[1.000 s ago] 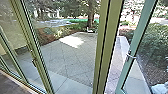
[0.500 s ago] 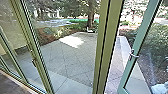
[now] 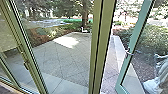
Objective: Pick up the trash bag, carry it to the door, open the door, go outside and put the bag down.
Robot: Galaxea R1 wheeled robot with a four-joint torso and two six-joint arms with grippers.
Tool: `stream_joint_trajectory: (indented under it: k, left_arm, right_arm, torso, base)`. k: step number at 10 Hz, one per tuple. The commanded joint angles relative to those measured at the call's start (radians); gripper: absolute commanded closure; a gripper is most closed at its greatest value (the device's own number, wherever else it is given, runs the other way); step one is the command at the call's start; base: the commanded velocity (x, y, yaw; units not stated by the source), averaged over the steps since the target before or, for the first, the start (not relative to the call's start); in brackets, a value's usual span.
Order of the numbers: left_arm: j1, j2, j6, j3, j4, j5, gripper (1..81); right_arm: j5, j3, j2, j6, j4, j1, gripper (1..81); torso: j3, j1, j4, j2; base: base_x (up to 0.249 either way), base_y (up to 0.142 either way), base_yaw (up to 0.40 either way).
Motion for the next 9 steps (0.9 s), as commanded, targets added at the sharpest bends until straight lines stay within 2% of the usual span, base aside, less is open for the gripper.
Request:
stream_joint_trajectory:
  k: [1, 2, 3, 4, 5, 6, 7, 9]
  left_arm:
    - [-0.016, -0.001, 0.003, 0.004, -0.005, 0.073, 81.1]
    - [-0.016, -0.001, 0.003, 0.004, -0.005, 0.074, 81.1]
    - [-0.016, -0.001, 0.003, 0.004, -0.005, 0.074, 81.1]
    - [-0.016, 0.0, 0.003, 0.004, -0.005, 0.074, 81.1]
    - [-0.016, 0.0, 0.003, 0.004, -0.005, 0.074, 81.1]
    - [-0.016, 0.0, 0.003, 0.004, -0.005, 0.074, 81.1]
    - [-0.013, -0.001, 0.003, 0.004, -0.005, 0.074, 81.1]
    - [-0.011, -0.003, 0.003, 0.004, -0.005, 0.073, 81.1]
  right_arm:
    - [-0.08, -0.078, -0.043, -0.013, -0.053, 0.127, 1.0]
    - [-0.075, -0.091, -0.043, -0.017, -0.051, 0.121, 1.0]
    - [-0.064, -0.104, -0.043, -0.017, -0.053, 0.115, 1.0]
    - [-0.064, -0.116, -0.041, -0.018, -0.054, 0.108, 1.0]
    - [-0.06, -0.121, -0.043, -0.02, -0.054, 0.109, 1.0]
    - [-0.058, -0.128, -0.043, -0.033, -0.054, 0.11, 1.0]
    - [-0.058, -0.141, -0.04, -0.036, -0.054, 0.108, 1.0]
    - [-0.057, -0.162, -0.04, -0.058, -0.057, 0.109, 1.0]
  torso:
    - [0.0, 0.0, 0.0, 0.0]
    - [0.0, 0.0, 0.0, 0.0]
    - [0.0, 0.0, -0.027, 0.0]
    - [0.0, 0.0, -0.037, 0.0]
    - [0.0, 0.0, -0.015, 0.0]
    - [0.0, 0.0, -0.029, 0.0]
    - [0.0, 0.0, -0.034, 0.0]
    - [0.0, 0.0, -0.034, 0.0]
  base:
    - [0.0, 0.0, 0.0]
    - [0.0, 0.0, 0.0]
    - [0.0, 0.0, 0.0]
    - [0.0, 0.0, 0.0]
    - [0.0, 0.0, 0.0]
    - [0.0, 0.0, 0.0]
    - [0.0, 0.0, 0.0]
    - [0.0, 0.0, 0.0]
